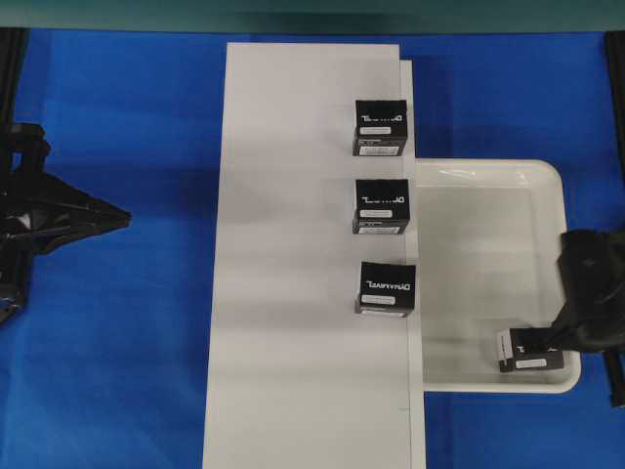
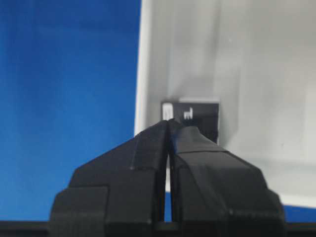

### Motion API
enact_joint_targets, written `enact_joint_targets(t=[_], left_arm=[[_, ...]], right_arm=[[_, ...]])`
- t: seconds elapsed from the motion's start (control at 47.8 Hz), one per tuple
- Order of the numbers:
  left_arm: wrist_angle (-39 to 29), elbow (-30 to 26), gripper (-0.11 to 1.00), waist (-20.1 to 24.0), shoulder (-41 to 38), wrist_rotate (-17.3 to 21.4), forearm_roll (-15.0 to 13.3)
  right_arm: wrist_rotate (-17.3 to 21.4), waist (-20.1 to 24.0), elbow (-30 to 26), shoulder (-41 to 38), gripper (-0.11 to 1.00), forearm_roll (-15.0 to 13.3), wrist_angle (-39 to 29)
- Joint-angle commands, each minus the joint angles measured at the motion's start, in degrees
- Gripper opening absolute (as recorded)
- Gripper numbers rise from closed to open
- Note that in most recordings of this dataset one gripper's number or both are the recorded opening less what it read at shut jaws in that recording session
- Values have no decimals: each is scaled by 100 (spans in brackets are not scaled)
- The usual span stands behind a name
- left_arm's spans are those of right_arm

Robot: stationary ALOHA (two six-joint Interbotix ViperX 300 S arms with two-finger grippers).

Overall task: Place the box from the white plastic tray onto the white base.
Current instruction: 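Move the right gripper over the black box in the white tray, then lower the right gripper and close it around the box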

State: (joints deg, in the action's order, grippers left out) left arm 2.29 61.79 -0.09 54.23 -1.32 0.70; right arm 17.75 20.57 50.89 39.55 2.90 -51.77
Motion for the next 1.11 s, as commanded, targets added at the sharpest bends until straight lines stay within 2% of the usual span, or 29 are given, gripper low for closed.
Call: enact_joint_targets(t=[0.0,0.272,0.398,0.482,0.67,0.754,1.089], left_arm=[[18,-158,-3,18,-35,-18,9],[18,-167,-3,18,-44,-44,9],[18,-158,-3,18,-44,-132,9],[18,-158,-3,18,-44,-185,9],[18,-167,-3,18,-44,-193,9],[18,-158,-3,18,-44,-193,9],[18,-158,-3,18,-44,-193,9]], right_arm=[[53,35,-62,-334,2,26,-132],[105,44,26,-721,4,26,-44],[211,44,79,-703,15,35,-88],[334,35,141,-694,30,44,-105],[738,79,387,-896,84,44,-149],[729,97,413,-1090,98,26,-149],[738,70,501,-1459,100,-114,141]])
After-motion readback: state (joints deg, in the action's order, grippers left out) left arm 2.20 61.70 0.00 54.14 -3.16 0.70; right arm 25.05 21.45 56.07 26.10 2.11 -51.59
